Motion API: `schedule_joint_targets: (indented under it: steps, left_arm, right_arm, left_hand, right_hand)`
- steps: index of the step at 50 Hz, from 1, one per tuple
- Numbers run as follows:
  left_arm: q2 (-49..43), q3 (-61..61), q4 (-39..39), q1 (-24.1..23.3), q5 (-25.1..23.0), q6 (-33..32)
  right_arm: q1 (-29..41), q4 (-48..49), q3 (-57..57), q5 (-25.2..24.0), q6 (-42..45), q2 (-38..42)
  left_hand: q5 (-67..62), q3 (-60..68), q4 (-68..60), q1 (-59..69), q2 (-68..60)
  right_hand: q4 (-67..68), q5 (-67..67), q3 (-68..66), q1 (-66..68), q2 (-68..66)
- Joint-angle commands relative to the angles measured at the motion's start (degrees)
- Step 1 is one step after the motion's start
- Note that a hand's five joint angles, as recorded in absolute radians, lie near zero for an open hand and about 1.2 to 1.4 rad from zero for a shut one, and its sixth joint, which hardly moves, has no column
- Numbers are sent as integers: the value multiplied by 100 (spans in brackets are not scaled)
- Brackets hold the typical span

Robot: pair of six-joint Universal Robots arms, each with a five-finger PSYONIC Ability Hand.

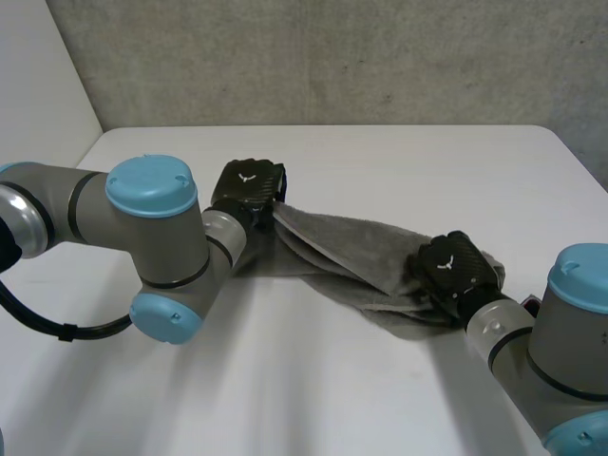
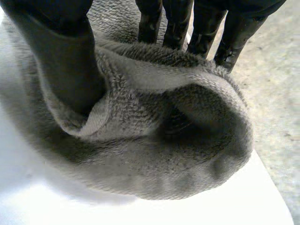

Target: Fold the towel.

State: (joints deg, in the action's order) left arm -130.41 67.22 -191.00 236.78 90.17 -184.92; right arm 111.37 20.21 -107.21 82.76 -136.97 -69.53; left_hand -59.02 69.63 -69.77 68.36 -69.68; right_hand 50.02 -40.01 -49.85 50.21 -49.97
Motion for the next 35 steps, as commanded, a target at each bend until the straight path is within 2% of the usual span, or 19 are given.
schedule_joint_targets:
  steps: [1,6,8,10,17,23,27,35]
  left_arm:
    - [-28,134,-7,-1,-8,-9]
    - [-46,143,-7,-1,0,-18]
    - [-46,152,-7,-1,0,-18]
    - [-46,152,-7,8,-8,-18]
    - [-11,152,-7,8,-8,-18]
    - [16,152,1,8,-8,-18]
    - [16,152,1,52,-8,-18]
    - [-2,160,1,43,-8,-18]
  right_arm:
    - [-10,45,51,21,-57,-157]
    - [-1,27,51,3,-57,-245]
    - [-10,18,42,-49,-57,-202]
    - [-19,27,42,-58,-57,-175]
    - [-115,9,42,-67,-13,-175]
    - [-256,-61,25,-58,-40,-544]
    - [-405,-245,24,-233,-49,-790]
    - [-520,-439,25,-576,-57,-790]
  left_hand:
    - [-1098,1037,-1023,1164,-1032]
    - [-1098,1037,-1023,1164,-1032]
    - [-1098,1037,-1023,1164,-1032]
    - [-1098,1037,-1023,1164,-1032]
    - [-1098,1037,-1023,1164,-1032]
    - [-1098,1037,-1023,1164,-1032]
    - [-1098,1037,-1023,1164,-1032]
    - [-1098,1037,-1023,1164,-1032]
  right_hand:
    - [178,-180,-195,159,-183]
    - [-612,611,596,-632,608]
    - [-1567,1566,1550,-1586,1562]
    - [-1721,1720,1704,-1741,1716]
    - [-1672,1671,1656,-1692,1667]
    - [-1655,1654,1639,-1675,1651]
    - [-1622,1620,1605,-1641,1617]
    - [-1538,1536,1521,-1557,1533]
